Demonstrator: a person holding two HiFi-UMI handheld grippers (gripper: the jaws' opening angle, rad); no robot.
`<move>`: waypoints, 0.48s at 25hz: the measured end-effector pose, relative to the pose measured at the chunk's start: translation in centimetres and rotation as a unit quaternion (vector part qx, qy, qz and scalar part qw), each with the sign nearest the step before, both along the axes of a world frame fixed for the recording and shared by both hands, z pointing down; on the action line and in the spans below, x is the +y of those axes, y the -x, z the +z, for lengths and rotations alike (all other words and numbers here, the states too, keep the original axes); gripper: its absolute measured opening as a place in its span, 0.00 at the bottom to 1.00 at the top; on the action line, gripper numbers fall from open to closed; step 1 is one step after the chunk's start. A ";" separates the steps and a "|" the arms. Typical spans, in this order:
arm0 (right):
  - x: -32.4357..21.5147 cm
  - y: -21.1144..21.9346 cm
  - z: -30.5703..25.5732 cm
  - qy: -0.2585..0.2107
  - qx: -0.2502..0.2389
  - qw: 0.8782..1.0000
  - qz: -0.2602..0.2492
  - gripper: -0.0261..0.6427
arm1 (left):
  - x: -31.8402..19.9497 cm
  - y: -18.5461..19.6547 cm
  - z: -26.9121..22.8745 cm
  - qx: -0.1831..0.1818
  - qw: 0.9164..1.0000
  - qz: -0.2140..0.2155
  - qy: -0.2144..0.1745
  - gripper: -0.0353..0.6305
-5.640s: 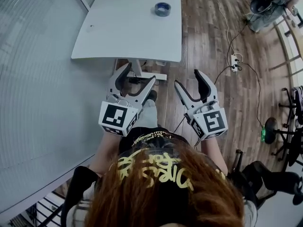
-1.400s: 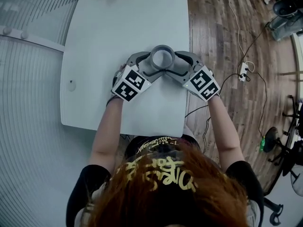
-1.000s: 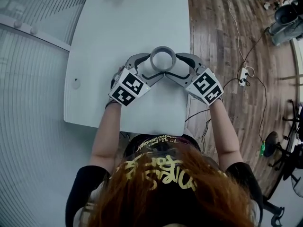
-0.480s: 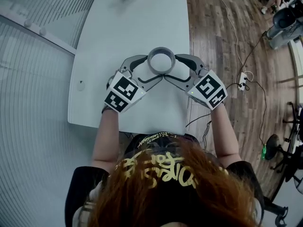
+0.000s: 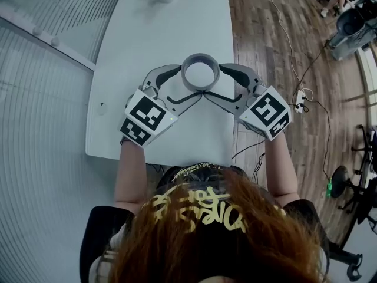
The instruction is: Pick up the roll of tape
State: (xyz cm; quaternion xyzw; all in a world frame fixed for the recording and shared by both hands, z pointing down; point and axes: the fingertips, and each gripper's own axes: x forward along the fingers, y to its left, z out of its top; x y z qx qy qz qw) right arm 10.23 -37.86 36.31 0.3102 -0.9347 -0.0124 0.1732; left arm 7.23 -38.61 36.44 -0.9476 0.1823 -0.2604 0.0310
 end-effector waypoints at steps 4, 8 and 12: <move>0.7 0.3 -1.3 -0.012 -0.008 1.000 -0.003 0.49 | 0.7 0.3 -1.2 0.014 1.000 0.002 -0.008 0.53; 0.9 0.6 -3.2 -0.017 -0.013 1.000 0.000 0.49 | 0.7 0.5 -3.0 0.021 1.000 0.003 -0.017 0.53; 1.4 0.7 -4.3 -0.022 -0.020 1.000 0.001 0.49 | 1.2 0.6 -4.0 0.029 0.999 0.005 -0.024 0.53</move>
